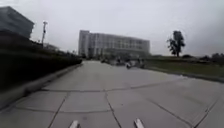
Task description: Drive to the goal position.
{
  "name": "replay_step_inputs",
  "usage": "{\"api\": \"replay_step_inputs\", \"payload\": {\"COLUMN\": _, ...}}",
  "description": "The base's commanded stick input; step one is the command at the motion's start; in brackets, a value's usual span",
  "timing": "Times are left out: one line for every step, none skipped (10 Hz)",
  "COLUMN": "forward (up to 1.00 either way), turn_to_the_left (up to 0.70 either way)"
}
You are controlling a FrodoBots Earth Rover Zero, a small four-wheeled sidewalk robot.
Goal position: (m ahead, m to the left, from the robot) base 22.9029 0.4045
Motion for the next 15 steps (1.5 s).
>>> {"api": "replay_step_inputs", "payload": {"forward": 0.70, "turn_to_the_left": 0.00}}
{"api": "replay_step_inputs", "payload": {"forward": 0.73, "turn_to_the_left": 0.00}}
{"api": "replay_step_inputs", "payload": {"forward": 0.85, "turn_to_the_left": -0.16}}
{"api": "replay_step_inputs", "payload": {"forward": 0.85, "turn_to_the_left": -0.34}}
{"api": "replay_step_inputs", "payload": {"forward": 0.85, "turn_to_the_left": -0.34}}
{"api": "replay_step_inputs", "payload": {"forward": 0.85, "turn_to_the_left": -0.34}}
{"api": "replay_step_inputs", "payload": {"forward": 0.85, "turn_to_the_left": -0.33}}
{"api": "replay_step_inputs", "payload": {"forward": 1.00, "turn_to_the_left": 0.00}}
{"api": "replay_step_inputs", "payload": {"forward": 1.00, "turn_to_the_left": 0.00}}
{"api": "replay_step_inputs", "payload": {"forward": 1.00, "turn_to_the_left": 0.00}}
{"api": "replay_step_inputs", "payload": {"forward": 1.00, "turn_to_the_left": 0.00}}
{"api": "replay_step_inputs", "payload": {"forward": 1.00, "turn_to_the_left": 0.00}}
{"api": "replay_step_inputs", "payload": {"forward": 1.00, "turn_to_the_left": 0.00}}
{"api": "replay_step_inputs", "payload": {"forward": 1.00, "turn_to_the_left": 0.00}}
{"api": "replay_step_inputs", "payload": {"forward": 1.00, "turn_to_the_left": 0.00}}
